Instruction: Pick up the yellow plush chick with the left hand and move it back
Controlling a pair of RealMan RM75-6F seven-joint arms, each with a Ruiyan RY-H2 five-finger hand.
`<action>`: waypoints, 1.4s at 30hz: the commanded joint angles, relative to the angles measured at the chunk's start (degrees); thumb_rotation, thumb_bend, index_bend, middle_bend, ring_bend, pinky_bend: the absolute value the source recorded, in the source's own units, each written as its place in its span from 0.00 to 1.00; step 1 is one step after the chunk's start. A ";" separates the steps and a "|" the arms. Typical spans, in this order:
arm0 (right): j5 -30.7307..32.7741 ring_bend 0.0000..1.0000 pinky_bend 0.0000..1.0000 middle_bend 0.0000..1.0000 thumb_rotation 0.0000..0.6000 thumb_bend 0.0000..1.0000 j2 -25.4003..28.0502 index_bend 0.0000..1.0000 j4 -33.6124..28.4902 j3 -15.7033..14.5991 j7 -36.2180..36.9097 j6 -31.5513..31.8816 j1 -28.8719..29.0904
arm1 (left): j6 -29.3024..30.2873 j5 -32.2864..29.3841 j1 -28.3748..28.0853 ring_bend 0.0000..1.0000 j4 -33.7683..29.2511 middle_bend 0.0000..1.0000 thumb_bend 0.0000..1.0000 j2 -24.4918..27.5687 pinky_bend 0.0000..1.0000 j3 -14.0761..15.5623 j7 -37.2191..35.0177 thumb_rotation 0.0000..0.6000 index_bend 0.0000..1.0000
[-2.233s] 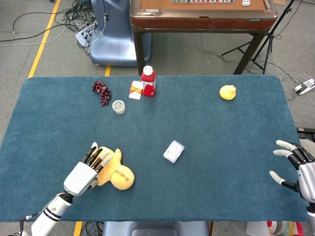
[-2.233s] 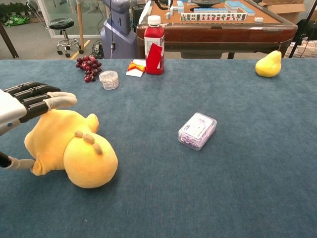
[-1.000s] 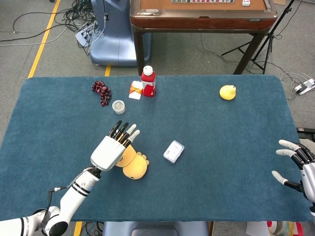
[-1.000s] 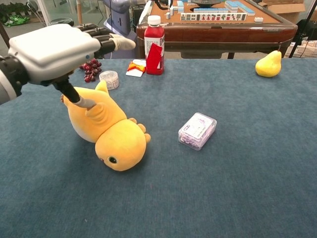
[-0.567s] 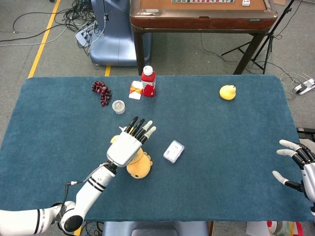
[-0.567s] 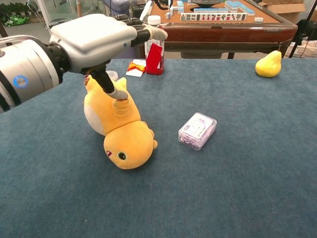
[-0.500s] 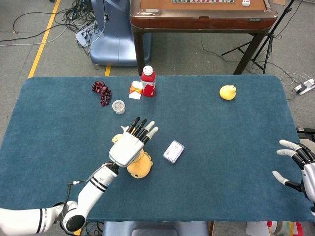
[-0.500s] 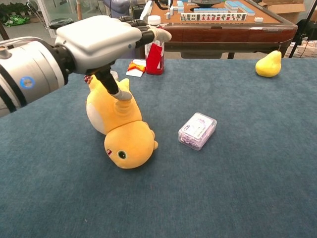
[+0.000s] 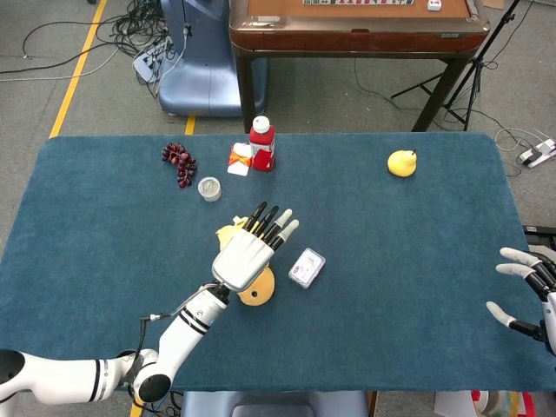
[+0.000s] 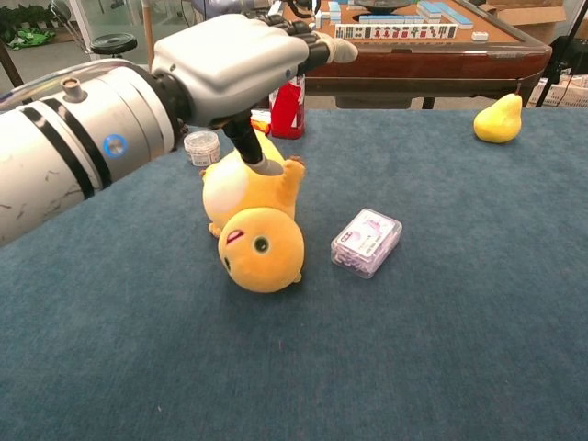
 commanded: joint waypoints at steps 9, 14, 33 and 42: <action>0.36 0.21 0.45 0.28 1.00 0.00 0.42 0.38 0.30 0.20 1.41 0.65 -0.54 | 4.47 -1.00 2.20 0.00 -5.40 0.00 0.00 4.61 0.02 3.54 2.46 1.00 0.00; 0.28 0.21 0.45 0.28 1.00 0.00 0.39 0.38 0.18 0.18 1.15 0.80 -0.68 | 5.38 0.27 4.31 0.00 -8.01 0.00 0.00 7.40 0.02 6.96 0.37 1.00 0.00; 1.76 0.21 0.45 0.28 1.00 0.00 1.25 0.38 -0.35 0.59 2.63 1.23 -1.66 | 3.56 -1.56 6.18 0.00 -9.67 0.00 0.00 3.23 0.02 12.34 -3.28 1.00 0.00; 2.45 0.21 0.45 0.28 1.00 0.00 1.79 0.38 0.04 1.09 5.07 2.56 -2.62 | 2.50 -4.48 3.98 0.00 -7.20 0.00 0.00 -1.59 0.02 10.21 -2.07 1.00 0.00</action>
